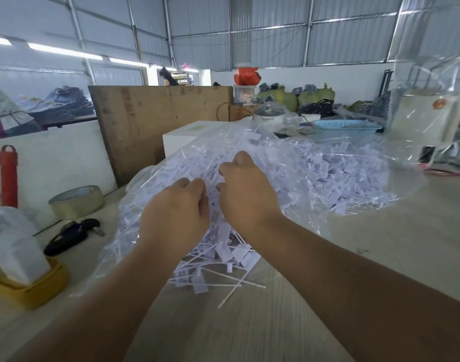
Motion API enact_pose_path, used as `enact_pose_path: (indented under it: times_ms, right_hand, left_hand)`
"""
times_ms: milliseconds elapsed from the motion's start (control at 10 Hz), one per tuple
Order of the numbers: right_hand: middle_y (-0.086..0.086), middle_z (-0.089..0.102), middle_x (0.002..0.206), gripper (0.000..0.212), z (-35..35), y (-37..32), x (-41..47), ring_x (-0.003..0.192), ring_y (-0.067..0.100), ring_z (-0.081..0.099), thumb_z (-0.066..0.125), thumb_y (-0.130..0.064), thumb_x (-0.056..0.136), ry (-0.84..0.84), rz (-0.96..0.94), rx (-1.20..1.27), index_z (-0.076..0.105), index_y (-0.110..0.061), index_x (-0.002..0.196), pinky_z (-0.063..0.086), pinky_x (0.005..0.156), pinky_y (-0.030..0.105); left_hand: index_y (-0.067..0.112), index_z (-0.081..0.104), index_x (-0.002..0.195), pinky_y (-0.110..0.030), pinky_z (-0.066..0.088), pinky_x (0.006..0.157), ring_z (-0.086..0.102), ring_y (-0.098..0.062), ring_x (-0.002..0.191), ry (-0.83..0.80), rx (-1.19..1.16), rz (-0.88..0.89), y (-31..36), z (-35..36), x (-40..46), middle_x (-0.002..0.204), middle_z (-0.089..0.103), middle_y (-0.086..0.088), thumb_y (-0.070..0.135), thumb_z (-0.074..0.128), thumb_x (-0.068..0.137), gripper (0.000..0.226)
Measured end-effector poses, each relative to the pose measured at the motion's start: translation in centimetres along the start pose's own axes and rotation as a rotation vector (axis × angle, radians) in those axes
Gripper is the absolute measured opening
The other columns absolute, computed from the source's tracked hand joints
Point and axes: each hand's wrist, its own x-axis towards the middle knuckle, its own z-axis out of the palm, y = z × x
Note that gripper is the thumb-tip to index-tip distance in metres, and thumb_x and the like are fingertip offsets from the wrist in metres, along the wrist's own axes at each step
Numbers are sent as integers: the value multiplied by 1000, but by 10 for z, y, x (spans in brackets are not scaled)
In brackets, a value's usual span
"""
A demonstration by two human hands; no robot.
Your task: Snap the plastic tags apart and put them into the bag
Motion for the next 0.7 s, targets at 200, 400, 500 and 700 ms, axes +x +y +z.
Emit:
enact_pose_path:
  times_ms: [200, 400, 500, 700]
  right_hand:
    - [0, 34, 79, 19, -2, 7, -9, 52, 18, 33, 69, -10, 84, 33, -142, -252, 51, -15, 90, 12, 42, 24]
    - [4, 42, 72, 25, -9, 13, -25, 53, 25, 42, 64, 4, 68, -123, -268, -380, 52, -11, 83, 8, 44, 24]
    - [0, 29, 64, 32, -14, 19, -35, 48, 18, 25, 68, -1, 69, -201, -300, -364, 40, -15, 77, 11, 45, 23]
    - [-2, 46, 72, 12, -22, 25, -60, 62, 25, 52, 53, -19, 90, -276, -253, -212, 46, -20, 80, 38, 55, 29]
  left_hand:
    - [6, 54, 63, -30, 27, 53, 39, -23, 57, 81, 172, -39, 3, -6, 11, 59, 50, -9, 2, 68, 78, 20]
    - [13, 58, 76, -40, 39, 71, 58, -29, 68, 35, 191, -104, 7, -4, -4, 68, 60, -3, 21, 81, 73, 24]
    - [15, 59, 87, -42, 41, 74, 61, -28, 74, 24, 188, -104, 7, -7, -17, 79, 64, -2, 32, 83, 71, 33]
    - [14, 61, 104, -47, 47, 79, 62, -32, 88, 56, 125, -175, 18, -35, -36, 97, 64, -6, 30, 81, 70, 42]
